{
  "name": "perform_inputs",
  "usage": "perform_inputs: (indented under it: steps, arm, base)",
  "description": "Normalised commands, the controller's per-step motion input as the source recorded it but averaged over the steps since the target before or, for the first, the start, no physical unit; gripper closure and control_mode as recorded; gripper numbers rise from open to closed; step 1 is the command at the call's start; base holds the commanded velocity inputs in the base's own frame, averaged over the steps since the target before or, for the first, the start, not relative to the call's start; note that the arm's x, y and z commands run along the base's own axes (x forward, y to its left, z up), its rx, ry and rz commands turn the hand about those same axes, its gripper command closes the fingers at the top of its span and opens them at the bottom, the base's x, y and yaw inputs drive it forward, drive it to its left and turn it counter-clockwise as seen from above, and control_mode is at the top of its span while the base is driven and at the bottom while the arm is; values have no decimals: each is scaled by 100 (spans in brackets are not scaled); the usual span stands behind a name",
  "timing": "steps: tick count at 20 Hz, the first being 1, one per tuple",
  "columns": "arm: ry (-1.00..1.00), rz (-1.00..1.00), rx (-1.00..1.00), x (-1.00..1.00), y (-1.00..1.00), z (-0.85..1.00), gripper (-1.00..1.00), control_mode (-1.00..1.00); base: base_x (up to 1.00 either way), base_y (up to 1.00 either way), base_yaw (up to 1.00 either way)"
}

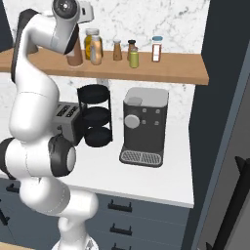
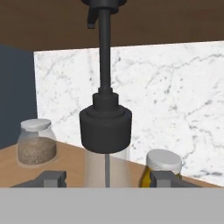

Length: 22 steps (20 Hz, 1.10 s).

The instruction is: Put the shaker and condiment bottle from the counter next to their counterparts in the cabinet.

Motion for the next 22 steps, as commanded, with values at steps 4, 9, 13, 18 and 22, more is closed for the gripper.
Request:
perform_inputs:
  steps: [4, 9, 13, 18, 22]
  arm:
    - [0, 0, 0, 26, 0, -4, 100, -100]
    - [0, 0, 0, 17, 0, -16, 100, -100]
    - [0, 0, 0, 19, 0, -22, 100, -100]
    - [0, 0, 0, 33, 0, -2, 100, -100]
    - [0, 0, 0, 39, 0, -1, 100, -100]
  base:
    - [0, 0, 0]
    - [0, 0, 0]
    - [0, 0, 0]
    - [0, 0, 0]
    - [0, 0, 0]
